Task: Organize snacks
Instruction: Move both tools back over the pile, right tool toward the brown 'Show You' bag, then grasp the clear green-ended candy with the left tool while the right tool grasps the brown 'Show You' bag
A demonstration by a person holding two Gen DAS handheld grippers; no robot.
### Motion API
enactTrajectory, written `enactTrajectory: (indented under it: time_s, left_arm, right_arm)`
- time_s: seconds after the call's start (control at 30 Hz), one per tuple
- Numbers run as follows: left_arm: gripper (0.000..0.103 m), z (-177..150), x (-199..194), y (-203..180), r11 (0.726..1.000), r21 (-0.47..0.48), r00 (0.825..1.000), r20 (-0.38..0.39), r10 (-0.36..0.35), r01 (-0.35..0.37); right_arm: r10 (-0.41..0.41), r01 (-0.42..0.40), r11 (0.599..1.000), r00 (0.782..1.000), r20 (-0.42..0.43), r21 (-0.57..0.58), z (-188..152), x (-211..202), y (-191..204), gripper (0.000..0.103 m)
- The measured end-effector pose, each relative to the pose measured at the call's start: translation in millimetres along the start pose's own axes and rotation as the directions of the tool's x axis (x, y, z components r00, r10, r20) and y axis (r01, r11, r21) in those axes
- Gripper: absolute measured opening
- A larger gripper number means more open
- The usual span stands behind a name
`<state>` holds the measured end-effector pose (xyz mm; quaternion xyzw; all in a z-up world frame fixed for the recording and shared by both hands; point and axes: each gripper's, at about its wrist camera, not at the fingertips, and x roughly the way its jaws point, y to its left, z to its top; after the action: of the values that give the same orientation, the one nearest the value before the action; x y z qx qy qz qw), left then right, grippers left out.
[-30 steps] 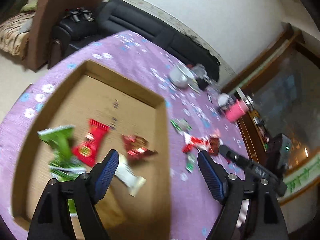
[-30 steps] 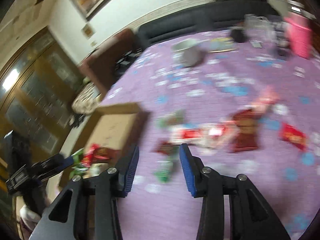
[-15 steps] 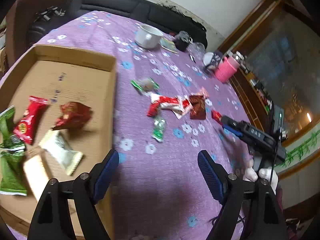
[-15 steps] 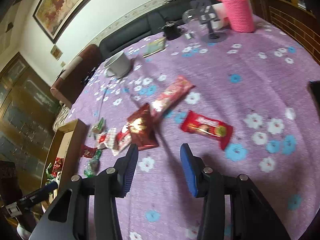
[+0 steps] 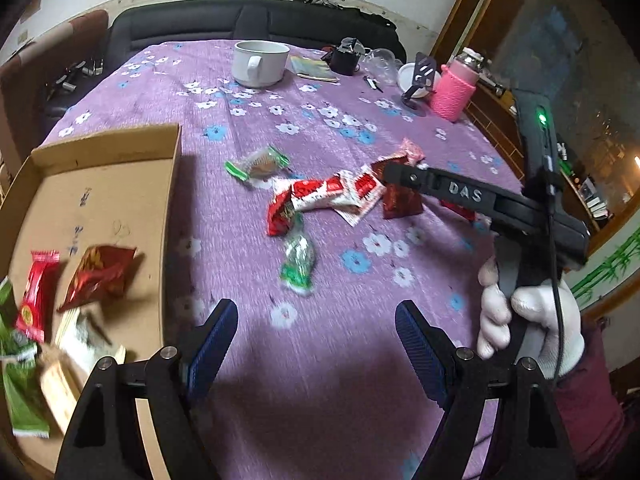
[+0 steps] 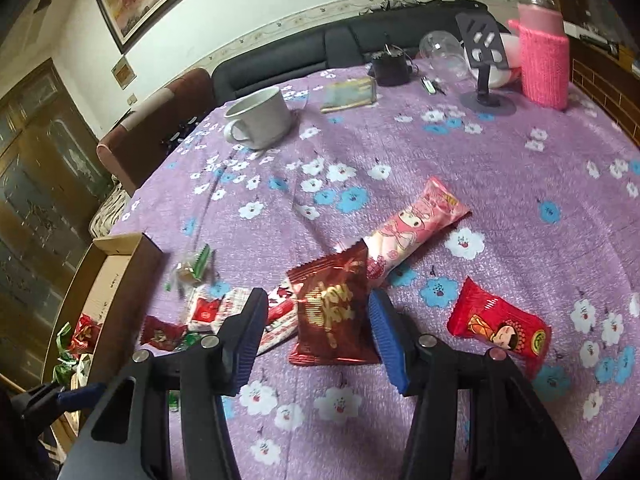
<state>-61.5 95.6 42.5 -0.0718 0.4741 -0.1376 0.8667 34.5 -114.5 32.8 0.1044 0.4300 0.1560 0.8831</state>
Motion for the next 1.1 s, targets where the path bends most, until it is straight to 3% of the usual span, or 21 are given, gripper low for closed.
enactTrajectory:
  time_s: [0.13, 0.47, 0.5, 0.57, 0.63, 0.67, 0.87, 1.1]
  left_arm:
    - [0.084, 13.4, 18.7, -3.3, 0.999, 0.027, 0.999, -0.005, 0.043, -0.043]
    - [0.084, 28.4, 55.8, -13.6, 0.990, 0.087, 0.994, -0.023, 0.111, -0.109]
    - [0.081, 27.2, 58.3, -14.0, 0.988, 0.095, 0.992, -0.023, 0.124, -0.121]
    - [0.064, 24.6, 59.5, -16.2, 0.978, 0.122, 0.986, 0.002, 0.168, -0.167]
    - [0.027, 24.1, 59.1, -18.3, 0.972, 0.143, 0.982, 0.020, 0.187, -0.188]
    - [0.022, 24.1, 58.4, -17.8, 0.973, 0.141, 0.983, 0.022, 0.180, -0.182]
    - [0.022, 23.7, 49.5, -14.3, 0.982, 0.111, 0.988, 0.030, 0.150, -0.153]
    - [0.022, 18.2, 6.8, 4.3, 0.995, 0.015, 0.991, 0.089, 0.095, -0.097]
  right_arm:
    - [0.021, -0.020, 0.999, 0.999, -0.025, 0.036, -0.4, 10.2, -13.4, 0.038]
    - [0.043, -0.042, 0.998, 0.999, -0.010, 0.039, 0.3, 1.9, -15.5, 0.035]
    - [0.044, -0.044, 0.998, 0.999, -0.008, 0.042, 0.5, 0.9, -16.1, 0.035]
    - [0.044, -0.044, 0.998, 0.999, -0.003, 0.051, 0.4, -0.9, -18.4, 0.035]
    - [0.037, -0.037, 0.998, 0.999, 0.001, 0.059, 0.2, -2.4, -21.3, 0.035]
    - [0.033, -0.033, 0.997, 0.999, 0.004, 0.064, -0.1, -3.2, -22.7, 0.034]
    - [0.016, -0.019, 0.997, 0.999, 0.039, 0.071, -1.2, -13.4, -24.4, 0.034]
    - [0.022, -0.025, 0.999, 0.997, 0.080, 0.047, -2.3, -24.4, -18.7, 0.033]
